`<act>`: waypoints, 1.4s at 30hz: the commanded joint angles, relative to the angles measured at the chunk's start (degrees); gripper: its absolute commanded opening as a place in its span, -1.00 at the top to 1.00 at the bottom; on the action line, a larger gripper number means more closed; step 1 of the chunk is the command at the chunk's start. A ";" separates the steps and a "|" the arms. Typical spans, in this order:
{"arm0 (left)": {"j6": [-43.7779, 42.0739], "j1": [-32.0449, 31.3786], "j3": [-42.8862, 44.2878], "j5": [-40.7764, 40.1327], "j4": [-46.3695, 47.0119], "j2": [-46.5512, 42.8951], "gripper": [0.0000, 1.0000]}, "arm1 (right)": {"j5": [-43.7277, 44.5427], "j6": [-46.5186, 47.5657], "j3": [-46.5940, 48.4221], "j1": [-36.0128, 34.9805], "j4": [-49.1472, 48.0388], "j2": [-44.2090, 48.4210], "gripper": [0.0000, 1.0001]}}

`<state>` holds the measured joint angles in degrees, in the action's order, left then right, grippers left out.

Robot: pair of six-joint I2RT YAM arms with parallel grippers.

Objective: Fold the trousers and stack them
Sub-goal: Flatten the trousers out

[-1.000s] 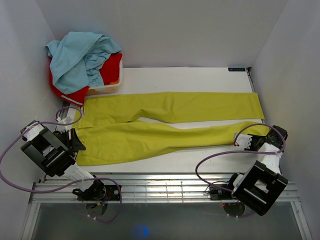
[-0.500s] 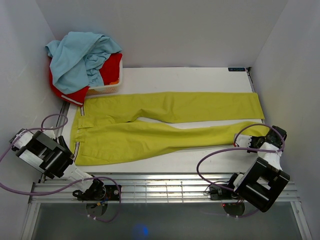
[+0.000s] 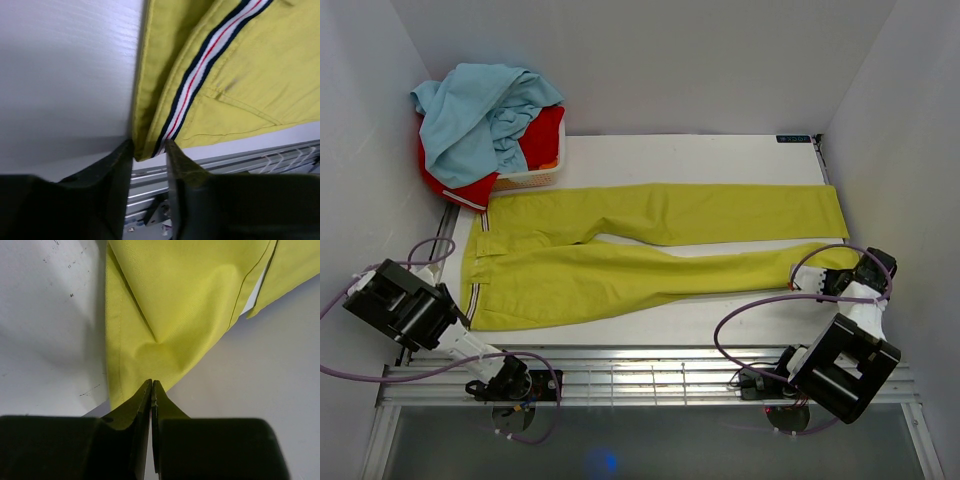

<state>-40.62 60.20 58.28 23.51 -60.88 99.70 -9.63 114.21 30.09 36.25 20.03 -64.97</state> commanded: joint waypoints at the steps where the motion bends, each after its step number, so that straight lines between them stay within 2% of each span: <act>1: -1.04 0.26 -0.63 3.82 1.82 2.17 0.22 | -1.10 0.84 2.52 -0.21 2.20 0.11 0.85; 2: -0.78 0.26 -0.02 4.09 1.73 2.16 0.55 | -1.01 0.75 3.22 -0.21 2.73 0.02 0.85; 4: -0.07 0.88 3.23 4.53 1.03 2.25 0.80 | -0.92 0.66 4.01 -0.21 3.78 -0.24 0.84; 5: 0.19 1.23 4.72 4.53 0.68 2.51 1.00 | -0.66 0.75 4.54 -0.13 4.13 -0.33 0.84; 12: -0.25 3.69 20.02 1.37 -3.01 5.94 1.00 | -0.39 4.35 11.92 1.63 11.08 -2.70 0.85; 15: -1.21 3.69 22.40 0.75 -3.01 6.56 1.00 | 0.22 5.49 13.94 1.89 13.27 -3.93 0.84; 19: -1.48 3.52 21.26 1.10 -3.54 7.96 1.00 | -1.27 4.97 12.81 1.63 15.64 -3.15 0.81; 21: -1.74 3.60 19.42 1.28 -3.37 7.70 1.00 | -1.18 3.22 11.93 1.54 20.29 -1.31 0.64; 23: -1.92 3.60 18.19 1.89 -3.02 7.35 1.00 | -0.13 0.06 10.88 1.63 23.55 -0.60 0.33; 25: -1.92 3.60 16.96 2.33 -2.49 6.91 1.00 | 0.66 -7.75 10.96 1.63 24.79 -1.64 0.02; 27: -1.74 3.60 16.69 2.51 -2.57 7.17 1.00 | 1.63 -13.54 14.02 1.81 26.80 -5.59 -0.04; 29: -1.66 3.52 16.86 2.42 -2.57 7.44 1.00 | 1.45 -15.50 16.92 2.68 31.37 -10.41 -0.39; 30: -1.92 3.52 17.13 2.42 -2.57 7.44 1.00 | 1.45 -16.38 18.68 2.69 31.91 -11.75 -0.44; 31: -2.00 3.52 17.48 2.42 -2.57 7.70 1.00 | 1.37 -16.83 19.22 2.69 32.00 -12.89 -0.60; 34: -2.09 3.52 17.83 2.07 -2.49 7.61 1.00 | 0.84 -15.61 19.84 2.34 31.04 -15.97 -0.63; 36: -2.09 3.60 17.66 1.98 -2.14 7.61 1.00 | 2.06 -14.99 18.35 1.81 29.81 -17.90 -0.61; 38: -1.66 3.60 17.57 2.07 -1.87 8.14 1.00 | 4.51 -14.20 16.59 0.93 26.82 -19.31 -0.42; 39: -1.48 3.52 17.66 2.07 -1.78 8.40 1.00 | 5.49 -13.85 15.71 0.84 25.68 -19.75 -0.24; 40: -1.22 3.60 17.92 1.90 -1.78 8.75 1.00 | 6.45 -13.58 14.31 0.75 24.37 -20.02 0.34; 42: -1.21 3.60 18.71 1.20 -1.52 9.46 1.00 | 8.83 -12.53 14.21 0.75 20.93 -20.37 0.75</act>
<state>-41.76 62.92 75.29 23.90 -64.31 107.68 -4.49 100.90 45.32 37.17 44.84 -84.82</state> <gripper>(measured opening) 0.022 0.205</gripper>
